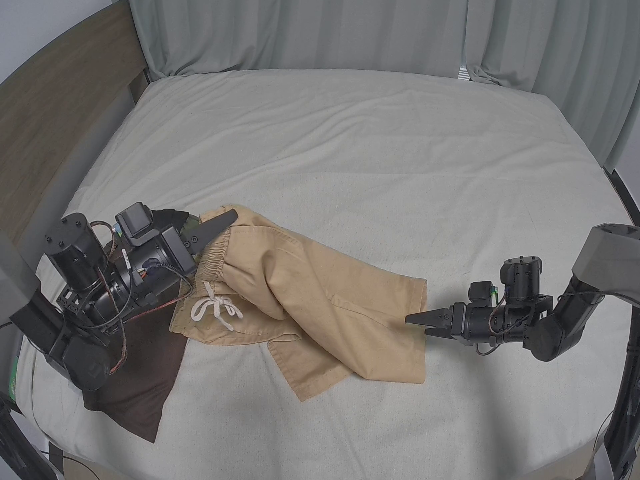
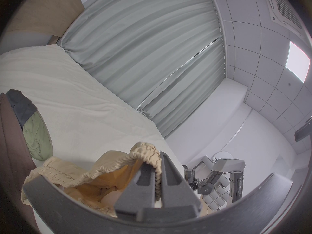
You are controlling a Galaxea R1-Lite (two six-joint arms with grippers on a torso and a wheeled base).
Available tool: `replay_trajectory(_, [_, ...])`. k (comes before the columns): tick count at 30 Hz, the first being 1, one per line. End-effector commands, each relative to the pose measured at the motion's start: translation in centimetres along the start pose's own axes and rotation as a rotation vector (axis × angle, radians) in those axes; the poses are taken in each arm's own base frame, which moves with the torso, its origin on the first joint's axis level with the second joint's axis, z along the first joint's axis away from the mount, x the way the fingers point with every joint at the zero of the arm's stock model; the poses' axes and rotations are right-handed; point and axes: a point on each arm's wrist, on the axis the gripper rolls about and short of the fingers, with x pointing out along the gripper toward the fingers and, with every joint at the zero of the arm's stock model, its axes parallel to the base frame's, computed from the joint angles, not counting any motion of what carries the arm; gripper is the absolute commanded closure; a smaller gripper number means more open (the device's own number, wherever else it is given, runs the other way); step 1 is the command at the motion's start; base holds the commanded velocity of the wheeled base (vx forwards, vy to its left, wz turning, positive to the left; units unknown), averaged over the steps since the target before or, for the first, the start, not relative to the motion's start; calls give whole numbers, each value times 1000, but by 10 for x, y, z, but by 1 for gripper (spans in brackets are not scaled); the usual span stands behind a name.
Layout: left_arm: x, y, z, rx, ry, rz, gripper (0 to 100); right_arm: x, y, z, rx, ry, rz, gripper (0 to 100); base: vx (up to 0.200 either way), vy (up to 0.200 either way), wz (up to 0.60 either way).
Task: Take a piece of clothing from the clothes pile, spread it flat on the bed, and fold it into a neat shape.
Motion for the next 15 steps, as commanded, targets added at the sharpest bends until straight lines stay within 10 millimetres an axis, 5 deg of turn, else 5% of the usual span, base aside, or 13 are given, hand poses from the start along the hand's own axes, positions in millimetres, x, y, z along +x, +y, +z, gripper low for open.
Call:
replay_trajectory(1, [0, 0, 1, 1, -5, 0, 100, 16, -19, -4, 13, 23, -20, 0, 0, 0, 0])
replay_trajectory(15, [-1, -1, 2, 4, -7, -2, 100, 29, -17, 3, -16, 16, 3, 0, 0, 0, 0])
